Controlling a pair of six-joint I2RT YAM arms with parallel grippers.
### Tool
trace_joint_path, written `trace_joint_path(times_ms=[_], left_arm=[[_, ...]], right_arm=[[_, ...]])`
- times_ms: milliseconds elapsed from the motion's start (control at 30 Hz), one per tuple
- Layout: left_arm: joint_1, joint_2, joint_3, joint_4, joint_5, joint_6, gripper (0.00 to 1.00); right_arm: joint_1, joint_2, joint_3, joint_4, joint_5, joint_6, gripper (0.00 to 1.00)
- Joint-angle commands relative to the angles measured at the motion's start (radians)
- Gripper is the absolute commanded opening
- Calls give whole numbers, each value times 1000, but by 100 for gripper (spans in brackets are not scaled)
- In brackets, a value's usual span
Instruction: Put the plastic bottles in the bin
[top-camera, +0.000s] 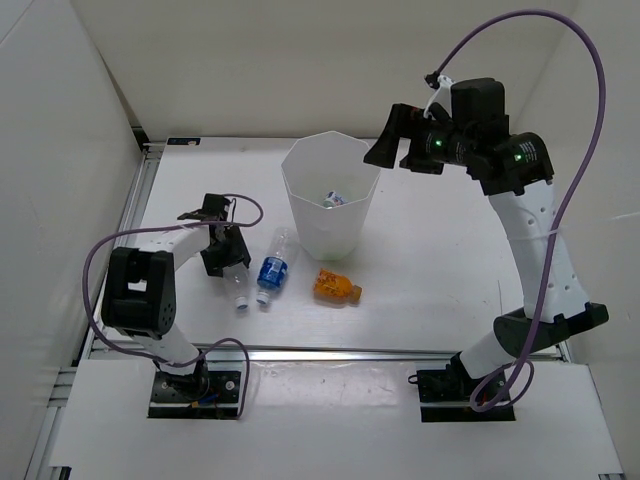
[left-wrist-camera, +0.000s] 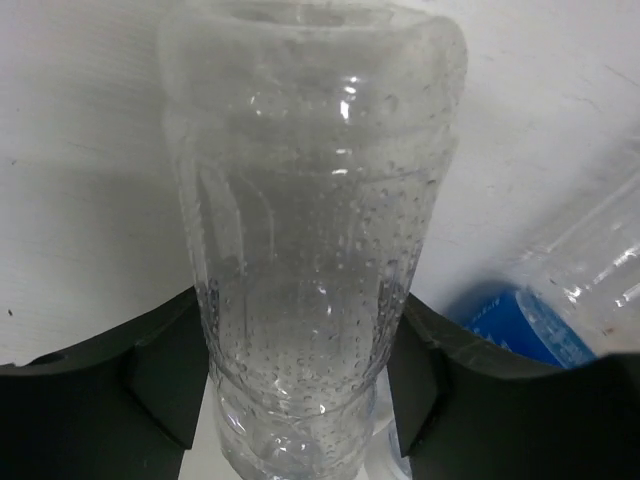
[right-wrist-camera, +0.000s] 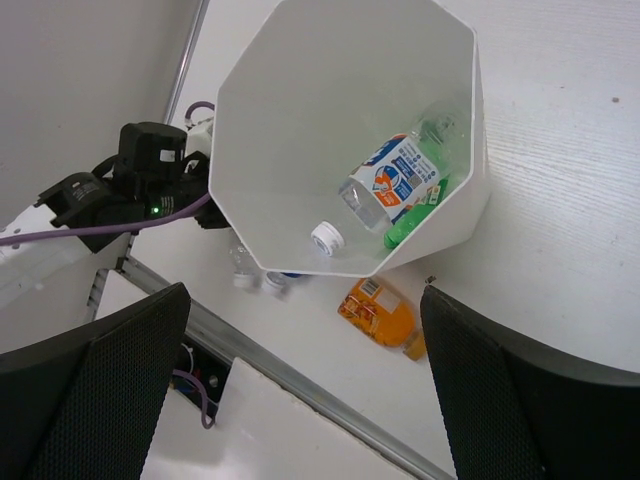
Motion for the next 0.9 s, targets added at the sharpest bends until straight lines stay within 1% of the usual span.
trace_joint_path(times_ms=[0, 100, 167, 200, 233, 267, 300, 367, 400, 433, 467, 500, 533, 567, 600, 633, 667, 700, 733, 767, 800, 833, 867], left_arm=[[7, -21, 42, 24, 15, 13, 69], [30, -84, 74, 12, -7, -31, 67], [88, -128, 135, -20, 20, -80, 58], [110, -183, 161, -29, 34, -152, 55], [125, -214, 186, -29, 67, -189, 51], [139, -242, 215, -29, 80, -224, 51], [148, -269, 296, -29, 92, -272, 51], [148, -282, 388, -29, 110, -316, 51], [148, -282, 483, -29, 111, -338, 51], [136, -282, 535, -29, 111, -365, 51], [113, -268, 593, -29, 111, -366, 51], [98, -230, 711, -29, 127, -366, 51], [81, -205, 773, -29, 137, -366, 51], [40, -176, 895, -29, 170, -366, 51], [13, -144, 958, -29, 184, -356, 51], [-16, -72, 1020, -29, 184, -318, 51], [-78, -35, 1075, -29, 184, -289, 51], [-106, 2, 1162, -29, 184, -263, 51], [-131, 64, 1192, -29, 184, -243, 51], [-175, 98, 1223, -29, 205, -234, 51], [-195, 130, 1279, -29, 219, -225, 52], [-217, 190, 1305, -29, 229, -203, 52], [-259, 212, 1324, -29, 229, -203, 53]], right_arm=[[-19, -35, 27, -4, -39, -9, 100], [-29, -35, 14, -4, -48, -9, 100], [-40, -35, 14, -4, -57, 0, 100], [-40, -35, 5, -4, -57, 0, 100], [-40, -35, 5, -4, -57, 0, 100], [-49, -35, 5, -4, -57, 0, 100], [-49, -35, -4, -4, -57, 0, 100], [-49, -35, -15, -4, -66, 0, 100], [-58, -35, -25, 5, -75, 0, 100], [-59, -35, -25, 5, -75, 0, 100], [-59, -45, -36, 5, -75, 0, 100], [-59, -45, -48, 15, -75, 0, 100], [-59, -45, -58, 25, -75, 0, 100], [-59, -45, -73, 25, -75, 0, 100], [-68, -54, -82, 34, -75, 10, 100], [-68, -54, -82, 44, -85, 11, 100], [-80, -63, -96, 44, -85, 21, 100], [-80, -63, -108, 54, -97, 21, 100], [-94, -63, -108, 67, -97, 21, 100], [-104, -72, -117, 67, -106, 30, 100], [-105, -72, -118, 67, -106, 30, 100], [-117, -83, -118, 67, -106, 30, 100], [-129, -83, -118, 67, -106, 30, 100]])
